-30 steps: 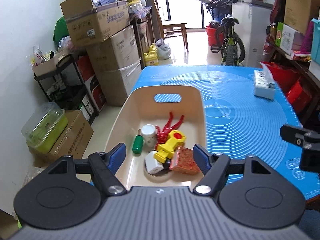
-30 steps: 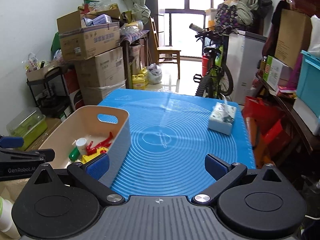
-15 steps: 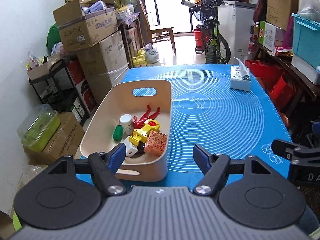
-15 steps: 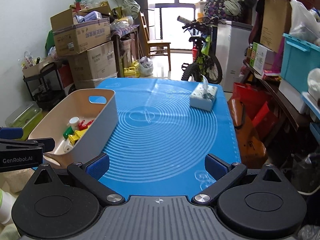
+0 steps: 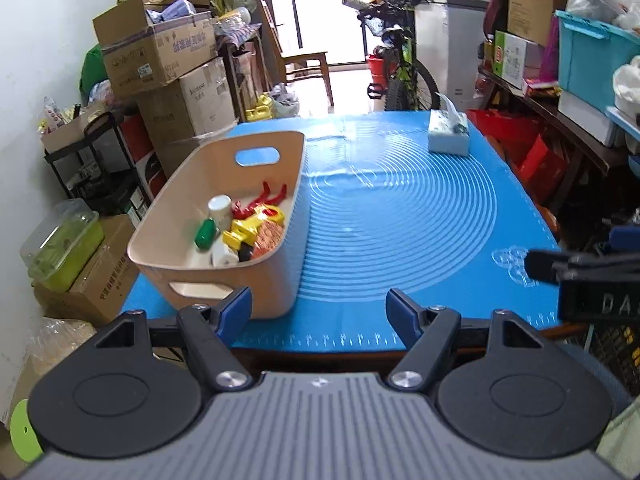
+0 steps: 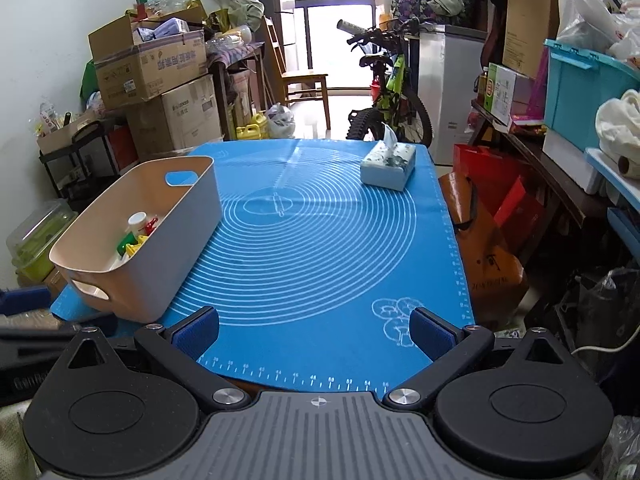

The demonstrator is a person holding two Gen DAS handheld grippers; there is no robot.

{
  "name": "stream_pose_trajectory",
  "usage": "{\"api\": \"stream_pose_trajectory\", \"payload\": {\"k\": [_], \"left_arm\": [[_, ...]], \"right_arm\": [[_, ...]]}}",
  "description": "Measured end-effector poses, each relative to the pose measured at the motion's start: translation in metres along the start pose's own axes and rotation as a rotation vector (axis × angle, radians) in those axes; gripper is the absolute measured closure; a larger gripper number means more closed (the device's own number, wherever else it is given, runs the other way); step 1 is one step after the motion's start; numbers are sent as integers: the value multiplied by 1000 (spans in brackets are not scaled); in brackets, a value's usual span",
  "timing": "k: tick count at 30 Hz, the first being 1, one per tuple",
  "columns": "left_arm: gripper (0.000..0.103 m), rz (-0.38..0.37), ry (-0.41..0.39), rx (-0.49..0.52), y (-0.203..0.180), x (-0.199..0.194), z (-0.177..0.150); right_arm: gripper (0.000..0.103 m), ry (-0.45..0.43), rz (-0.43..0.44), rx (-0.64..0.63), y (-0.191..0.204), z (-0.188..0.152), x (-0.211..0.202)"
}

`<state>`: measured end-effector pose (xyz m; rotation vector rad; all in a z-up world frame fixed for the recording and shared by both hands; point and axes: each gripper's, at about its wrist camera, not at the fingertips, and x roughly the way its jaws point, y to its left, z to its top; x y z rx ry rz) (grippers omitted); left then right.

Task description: Organize rigid objects

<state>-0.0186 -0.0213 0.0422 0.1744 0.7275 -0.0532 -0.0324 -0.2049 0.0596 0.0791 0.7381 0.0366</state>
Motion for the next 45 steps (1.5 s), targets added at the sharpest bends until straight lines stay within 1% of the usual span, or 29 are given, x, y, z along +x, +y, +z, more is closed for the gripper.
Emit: {"api": "stream_pose_trajectory", "payload": {"k": [6,12,16,19,27,45], "left_arm": [[28,-15,17,2,-2,4,-16],[28,-6,7,-11,0,5,-23],[28,-7,5,-18,0,7,-25],[28,-11,2,-24,1,8,-26],[28,-19,9,-56,6,10,-27],[28,-13,20,-65,10,13,-29]], "right_arm": [[2,3,-10,1,0,-10,2],[2,-8,-33,-76,16,-30,4],[2,-25,-44,-102,23,-35,3],[2,-36,-44,-89,20,-36,1],[2,-33,-40,-52,15,-39,2],[2,-24,-39,-44,16,-42,6]]}}
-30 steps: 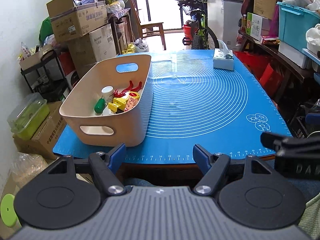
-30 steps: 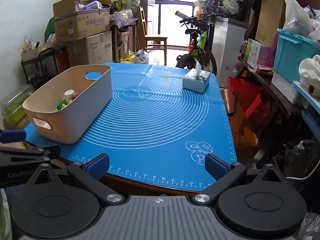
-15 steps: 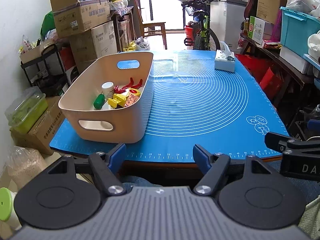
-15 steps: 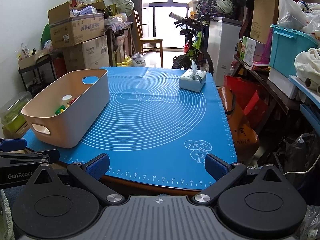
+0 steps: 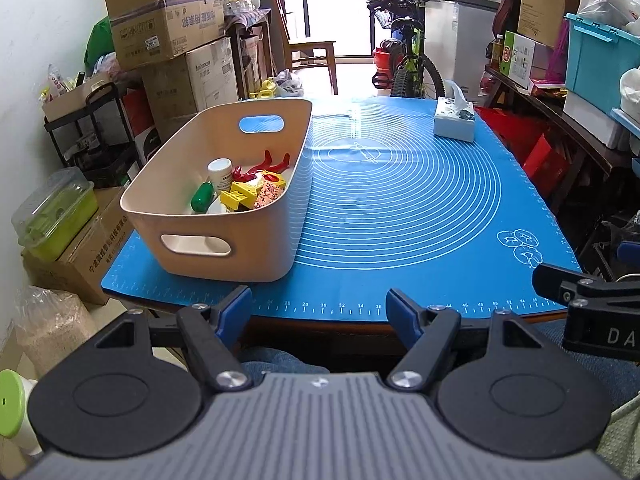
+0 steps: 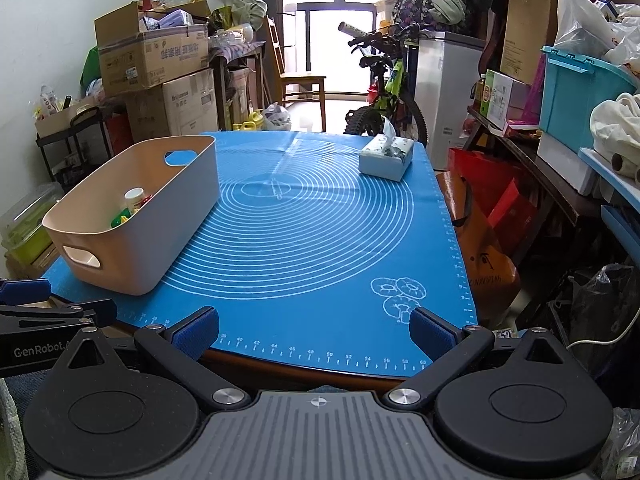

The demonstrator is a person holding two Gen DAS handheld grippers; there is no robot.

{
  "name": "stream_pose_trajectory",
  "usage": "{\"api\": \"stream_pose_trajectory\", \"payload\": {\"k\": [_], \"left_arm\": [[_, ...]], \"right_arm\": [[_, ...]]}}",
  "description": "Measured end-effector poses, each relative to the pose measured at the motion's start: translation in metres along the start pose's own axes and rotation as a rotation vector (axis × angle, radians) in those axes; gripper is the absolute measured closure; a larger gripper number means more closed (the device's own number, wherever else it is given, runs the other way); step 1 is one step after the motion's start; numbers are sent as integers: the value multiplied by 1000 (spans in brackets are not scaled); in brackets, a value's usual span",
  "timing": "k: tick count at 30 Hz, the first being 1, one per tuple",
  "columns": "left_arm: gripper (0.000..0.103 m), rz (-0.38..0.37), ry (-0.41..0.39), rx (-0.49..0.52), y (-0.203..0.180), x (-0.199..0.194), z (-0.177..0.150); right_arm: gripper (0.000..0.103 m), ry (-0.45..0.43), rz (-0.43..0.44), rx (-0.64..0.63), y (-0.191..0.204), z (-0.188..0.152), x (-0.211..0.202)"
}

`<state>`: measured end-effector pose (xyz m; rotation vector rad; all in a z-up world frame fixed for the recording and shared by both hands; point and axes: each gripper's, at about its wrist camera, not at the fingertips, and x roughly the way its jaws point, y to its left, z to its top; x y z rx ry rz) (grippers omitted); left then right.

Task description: Organize rigid objects

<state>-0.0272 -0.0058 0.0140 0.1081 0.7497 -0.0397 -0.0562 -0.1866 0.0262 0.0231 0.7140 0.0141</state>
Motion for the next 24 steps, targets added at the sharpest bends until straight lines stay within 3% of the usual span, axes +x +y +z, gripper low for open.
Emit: {"api": "stream_pose_trajectory", "payload": {"k": [24], "left_arm": [[28,-2,0,0,0,1,0]], "right_arm": [[2,6,-2,12,-2,-2,1]]}}
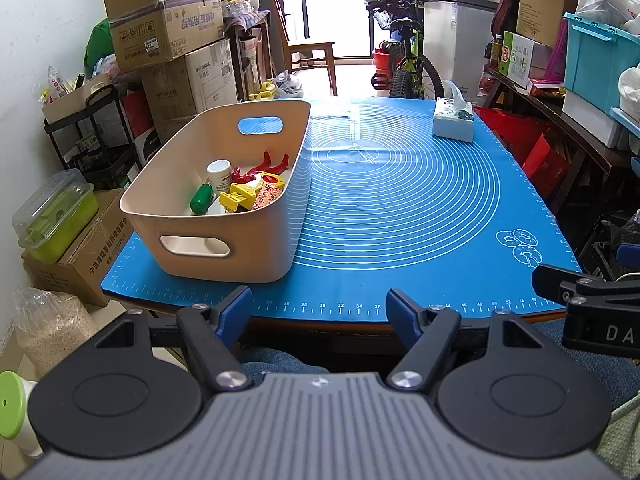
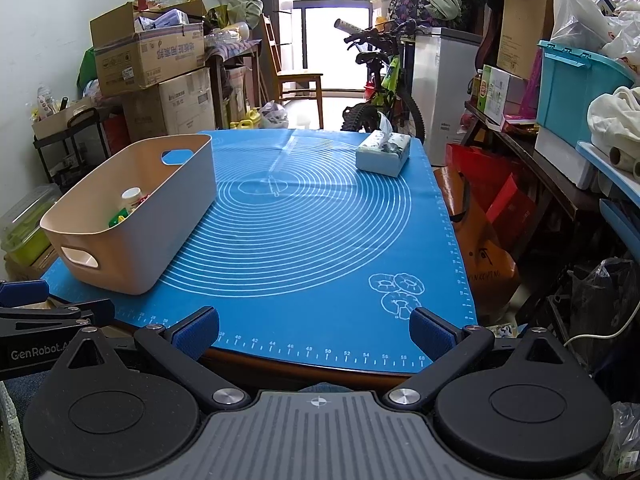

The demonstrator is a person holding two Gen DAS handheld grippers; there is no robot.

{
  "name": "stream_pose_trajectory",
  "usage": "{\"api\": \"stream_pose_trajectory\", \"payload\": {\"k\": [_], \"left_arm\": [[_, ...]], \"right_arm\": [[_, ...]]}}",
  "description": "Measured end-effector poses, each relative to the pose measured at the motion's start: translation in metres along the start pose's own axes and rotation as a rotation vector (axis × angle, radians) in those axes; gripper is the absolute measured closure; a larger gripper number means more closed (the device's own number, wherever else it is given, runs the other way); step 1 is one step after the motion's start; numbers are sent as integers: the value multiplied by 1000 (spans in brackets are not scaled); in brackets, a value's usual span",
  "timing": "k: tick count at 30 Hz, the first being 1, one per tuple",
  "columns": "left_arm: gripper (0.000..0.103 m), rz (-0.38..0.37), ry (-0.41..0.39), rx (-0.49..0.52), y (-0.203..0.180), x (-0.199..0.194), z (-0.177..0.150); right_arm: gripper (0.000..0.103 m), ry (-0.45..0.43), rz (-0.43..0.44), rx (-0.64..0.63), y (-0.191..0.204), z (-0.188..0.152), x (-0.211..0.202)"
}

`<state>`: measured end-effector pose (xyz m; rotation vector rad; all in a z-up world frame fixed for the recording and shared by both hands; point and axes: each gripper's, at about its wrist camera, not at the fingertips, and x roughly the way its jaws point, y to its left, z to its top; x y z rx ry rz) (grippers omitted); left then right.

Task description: Organize rigid objects

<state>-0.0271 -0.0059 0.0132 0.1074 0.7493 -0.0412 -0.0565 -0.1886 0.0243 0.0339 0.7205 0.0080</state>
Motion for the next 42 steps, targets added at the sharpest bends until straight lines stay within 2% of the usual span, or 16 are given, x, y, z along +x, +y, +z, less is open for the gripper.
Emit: {"api": "stream_pose_trajectory", "payload": {"k": [42], "left_arm": [[28,1,3,3,-1,0,0]], "right_arm": [[2,13,-1,24,2,-3,2]]}}
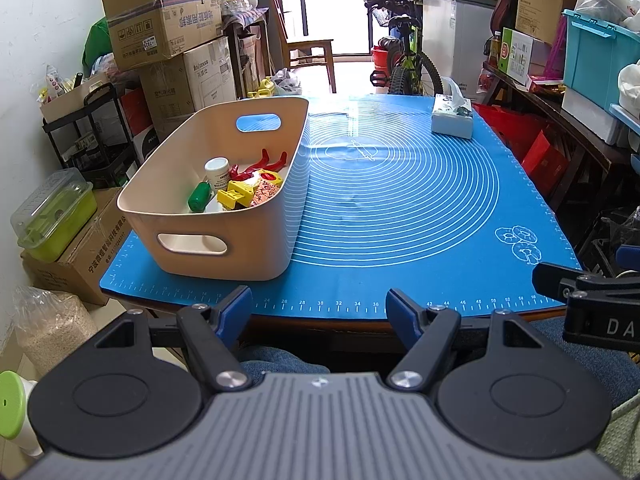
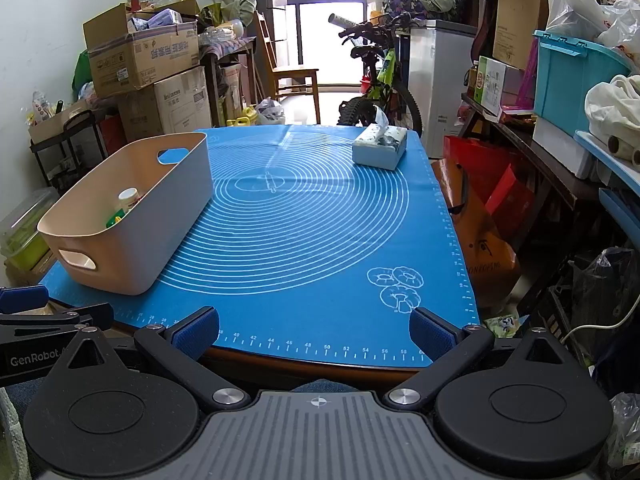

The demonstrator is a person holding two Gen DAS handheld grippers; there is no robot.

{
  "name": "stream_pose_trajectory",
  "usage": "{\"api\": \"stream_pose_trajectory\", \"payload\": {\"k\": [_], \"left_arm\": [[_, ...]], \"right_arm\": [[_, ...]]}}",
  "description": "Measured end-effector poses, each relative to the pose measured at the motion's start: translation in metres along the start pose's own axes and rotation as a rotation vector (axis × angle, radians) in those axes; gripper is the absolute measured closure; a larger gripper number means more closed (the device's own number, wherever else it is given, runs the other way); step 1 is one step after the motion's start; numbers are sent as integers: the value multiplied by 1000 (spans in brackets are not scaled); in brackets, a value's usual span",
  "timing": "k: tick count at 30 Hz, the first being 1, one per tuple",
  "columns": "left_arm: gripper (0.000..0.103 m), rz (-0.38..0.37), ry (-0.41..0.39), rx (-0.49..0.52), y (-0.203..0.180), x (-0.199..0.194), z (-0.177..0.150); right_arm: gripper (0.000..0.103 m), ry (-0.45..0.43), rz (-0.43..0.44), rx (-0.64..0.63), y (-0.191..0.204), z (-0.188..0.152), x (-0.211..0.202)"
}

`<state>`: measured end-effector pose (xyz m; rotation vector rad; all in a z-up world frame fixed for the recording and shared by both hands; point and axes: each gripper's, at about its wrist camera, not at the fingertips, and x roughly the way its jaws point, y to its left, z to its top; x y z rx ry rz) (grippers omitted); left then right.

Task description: Organize rigid objects

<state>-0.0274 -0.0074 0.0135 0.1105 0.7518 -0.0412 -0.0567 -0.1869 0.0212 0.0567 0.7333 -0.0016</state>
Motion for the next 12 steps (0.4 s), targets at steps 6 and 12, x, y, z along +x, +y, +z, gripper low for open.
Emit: {"api": "stream_pose_trajectory", "payload": {"k": [6,12], "left_arm": [[28,1,0,1,0,0,0],[28,1,3,15,-4,1,-3]], "right_arm": [[2,0,1,3,0,0,0],[2,2,-2,8,3,-2,0]]}}
